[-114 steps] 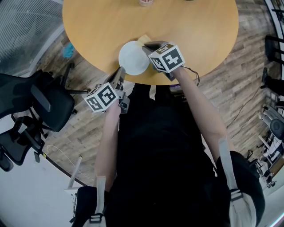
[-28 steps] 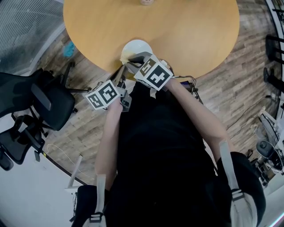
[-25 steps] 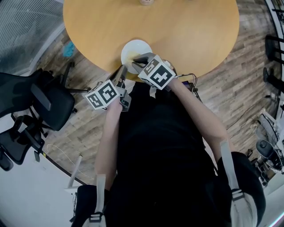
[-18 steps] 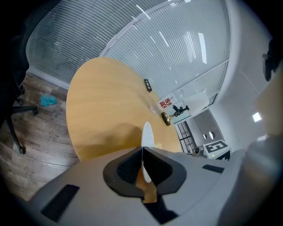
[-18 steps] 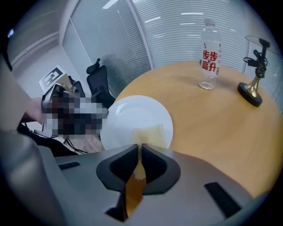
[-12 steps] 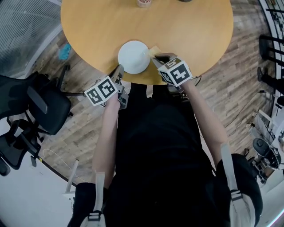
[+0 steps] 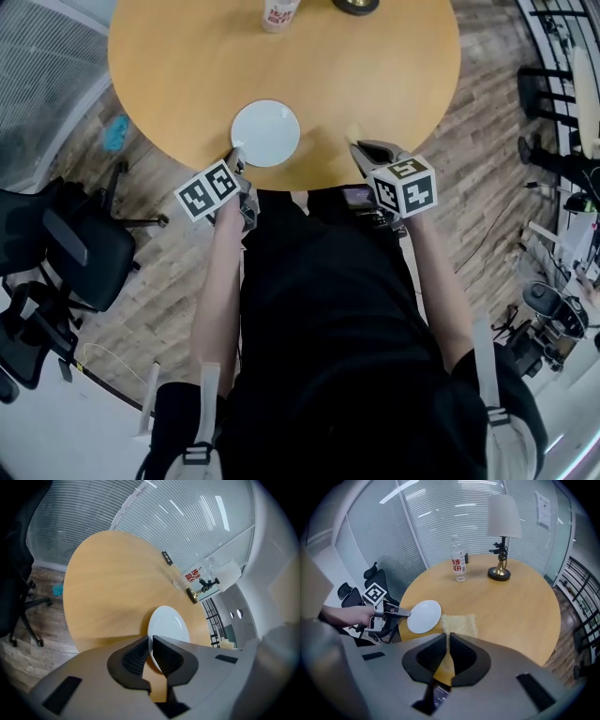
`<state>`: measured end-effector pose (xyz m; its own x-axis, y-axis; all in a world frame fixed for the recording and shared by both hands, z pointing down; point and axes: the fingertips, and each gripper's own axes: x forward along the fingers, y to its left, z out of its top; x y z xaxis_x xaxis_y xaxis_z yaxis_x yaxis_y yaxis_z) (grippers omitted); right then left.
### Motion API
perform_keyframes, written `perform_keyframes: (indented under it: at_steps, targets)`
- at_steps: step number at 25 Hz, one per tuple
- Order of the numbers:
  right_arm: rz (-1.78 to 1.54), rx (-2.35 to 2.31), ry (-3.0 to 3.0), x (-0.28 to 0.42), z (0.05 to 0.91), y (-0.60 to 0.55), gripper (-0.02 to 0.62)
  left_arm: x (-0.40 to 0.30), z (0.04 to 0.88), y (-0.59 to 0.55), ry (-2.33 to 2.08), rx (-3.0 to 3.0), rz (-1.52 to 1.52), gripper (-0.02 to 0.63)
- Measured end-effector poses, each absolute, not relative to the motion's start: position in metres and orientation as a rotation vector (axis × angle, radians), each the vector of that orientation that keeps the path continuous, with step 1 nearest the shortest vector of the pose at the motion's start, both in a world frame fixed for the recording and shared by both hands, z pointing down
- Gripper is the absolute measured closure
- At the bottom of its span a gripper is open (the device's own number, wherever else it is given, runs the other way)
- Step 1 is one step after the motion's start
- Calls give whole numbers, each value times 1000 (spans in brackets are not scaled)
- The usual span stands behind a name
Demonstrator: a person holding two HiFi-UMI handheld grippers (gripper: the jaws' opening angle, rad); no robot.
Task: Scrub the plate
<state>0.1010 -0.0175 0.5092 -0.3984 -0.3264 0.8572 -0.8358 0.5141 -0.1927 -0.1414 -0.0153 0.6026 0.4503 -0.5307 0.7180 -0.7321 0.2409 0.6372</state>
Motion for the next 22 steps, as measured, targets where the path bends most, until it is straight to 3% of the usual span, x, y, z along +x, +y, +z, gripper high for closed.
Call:
perform_keyframes:
  at_steps: [6,16,22]
  targets:
    - [844,1041,-1915,130,495,-3,566,-139,598,-17,-1260,1439,302,571]
    - [818,980,-1997,130,488,-16,566,-159,577,-10,-1354,1363,135,594]
    - [797,983,-2030,181,478,-25,566,-126,545,-23,-1383,1400,86,595]
